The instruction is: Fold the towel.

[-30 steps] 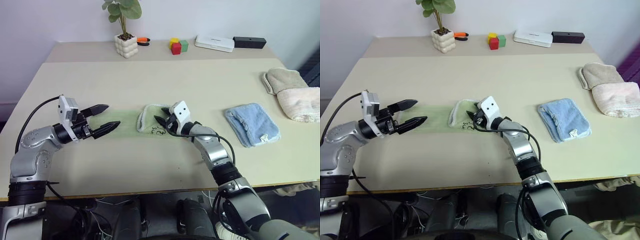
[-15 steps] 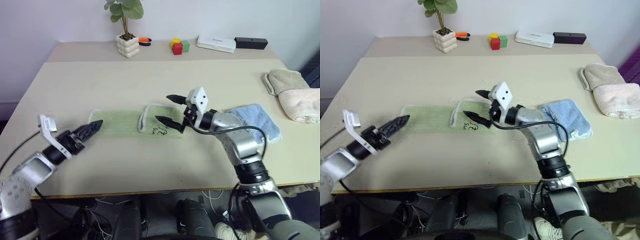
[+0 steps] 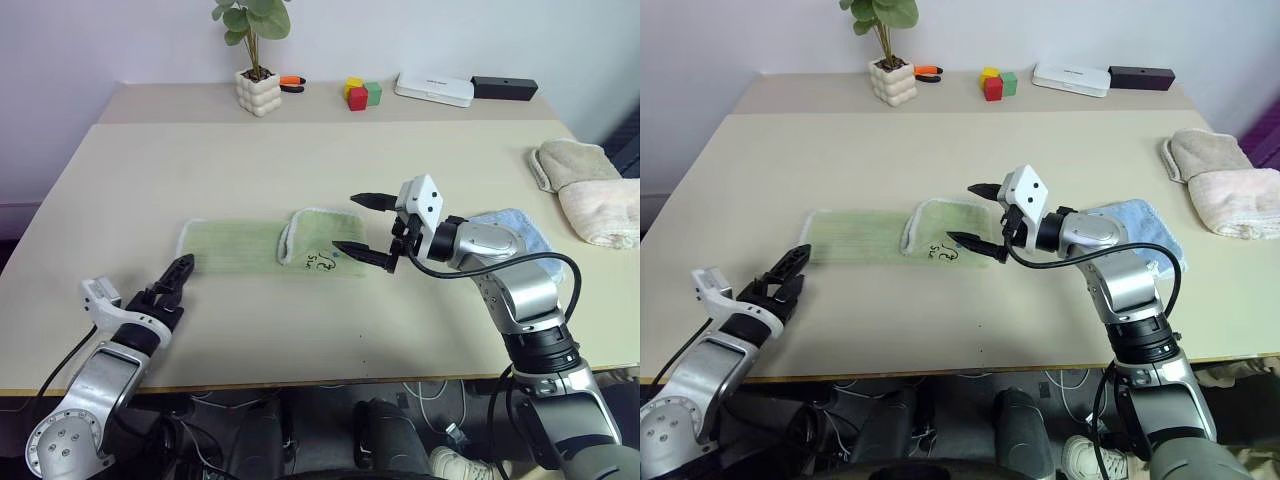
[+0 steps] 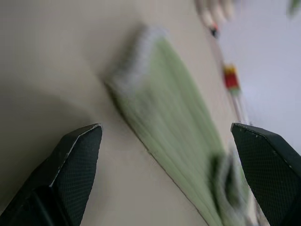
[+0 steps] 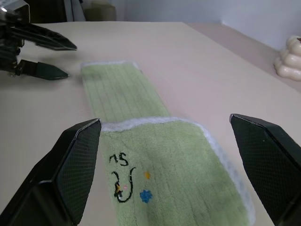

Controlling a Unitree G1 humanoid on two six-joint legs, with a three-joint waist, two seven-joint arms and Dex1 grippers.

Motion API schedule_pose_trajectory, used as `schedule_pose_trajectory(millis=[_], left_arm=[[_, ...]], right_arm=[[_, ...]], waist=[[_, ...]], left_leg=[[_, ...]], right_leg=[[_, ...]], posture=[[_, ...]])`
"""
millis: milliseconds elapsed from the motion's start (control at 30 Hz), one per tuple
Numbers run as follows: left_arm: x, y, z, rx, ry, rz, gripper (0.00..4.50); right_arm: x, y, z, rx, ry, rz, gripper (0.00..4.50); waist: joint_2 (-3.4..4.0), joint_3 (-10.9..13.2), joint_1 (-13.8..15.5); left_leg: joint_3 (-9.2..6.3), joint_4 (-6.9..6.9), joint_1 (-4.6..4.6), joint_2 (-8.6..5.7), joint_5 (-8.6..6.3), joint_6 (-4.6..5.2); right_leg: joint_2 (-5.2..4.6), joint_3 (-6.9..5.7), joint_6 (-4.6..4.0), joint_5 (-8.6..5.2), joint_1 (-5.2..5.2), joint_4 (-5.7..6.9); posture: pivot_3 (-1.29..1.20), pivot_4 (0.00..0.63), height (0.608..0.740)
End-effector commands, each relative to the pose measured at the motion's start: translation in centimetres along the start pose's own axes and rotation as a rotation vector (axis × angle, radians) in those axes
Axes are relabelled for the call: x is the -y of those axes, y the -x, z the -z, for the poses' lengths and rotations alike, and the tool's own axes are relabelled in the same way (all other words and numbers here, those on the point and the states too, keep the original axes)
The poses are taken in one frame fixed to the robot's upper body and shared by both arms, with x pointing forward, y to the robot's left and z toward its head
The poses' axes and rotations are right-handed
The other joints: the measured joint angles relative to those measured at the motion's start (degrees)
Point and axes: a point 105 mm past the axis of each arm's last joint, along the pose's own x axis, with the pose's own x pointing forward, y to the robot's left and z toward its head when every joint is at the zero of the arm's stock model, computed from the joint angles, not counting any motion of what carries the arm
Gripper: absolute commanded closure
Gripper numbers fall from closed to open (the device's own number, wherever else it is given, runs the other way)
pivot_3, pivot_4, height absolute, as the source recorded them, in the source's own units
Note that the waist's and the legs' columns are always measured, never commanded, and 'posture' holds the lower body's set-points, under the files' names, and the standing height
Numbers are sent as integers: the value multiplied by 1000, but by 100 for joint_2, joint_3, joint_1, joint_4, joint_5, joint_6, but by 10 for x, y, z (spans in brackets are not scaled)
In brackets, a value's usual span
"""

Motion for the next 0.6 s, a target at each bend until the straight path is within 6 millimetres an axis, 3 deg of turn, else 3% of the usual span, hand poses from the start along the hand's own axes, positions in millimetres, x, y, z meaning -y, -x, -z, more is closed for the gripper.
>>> schedule_pose_trajectory(millis=[33, 133, 267, 300, 367, 567, 600], left_arm=[[-11, -4, -13, 48, 22, -65, 0], [-8, -17, -7, 3, 57, -46, 0], [-11, -31, 17, -147, 42, -57, 0], [-9, -35, 18, -151, 44, -44, 250], [-2, -43, 16, -142, 70, -9, 873], [8, -58, 8, -123, 76, 22, 4093], [12, -59, 8, -122, 79, 40, 4451]], right_arm=[[7, 4, -14, 29, 66, 24, 48], [8, 2, -16, 36, 72, 35, 48], [6, -3, -20, 52, 81, 41, 48], [7, -3, -20, 52, 84, 46, 10], [9, -2, -22, 54, 95, 61, 0], [17, 3, -20, 32, 120, 110, 0], [19, 6, -18, 23, 125, 122, 0]], waist=[[0, 0, -12], [3, -1, -10], [9, -6, 9], [11, -7, 18], [13, -9, 63], [9, -8, 127], [9, -8, 122]], left_leg=[[0, 0, 0, 0, 0, 0], [0, -2, 2, 1, 0, -1], [1, -1, 2, -1, 0, 0], [1, -1, 2, -1, 0, 0], [1, -1, 3, -3, 0, 0], [1, 5, 0, -3, 1, 0], [1, 4, 1, -3, 1, 0]], right_leg=[[0, 0, 0, 0, 0, 0], [2, -1, 0, 0, -1, 1], [2, -1, 1, 1, 2, 1], [2, -1, 2, 1, 3, 0], [2, -1, 2, 1, 5, 1], [2, -2, 2, 1, 5, -1], [2, -2, 2, 1, 5, 0]], posture=[[0, 150, 735], [0, 150, 735], [0, 150, 735], [0, 150, 735], [0, 150, 735], [0, 150, 735], [0, 150, 735]])
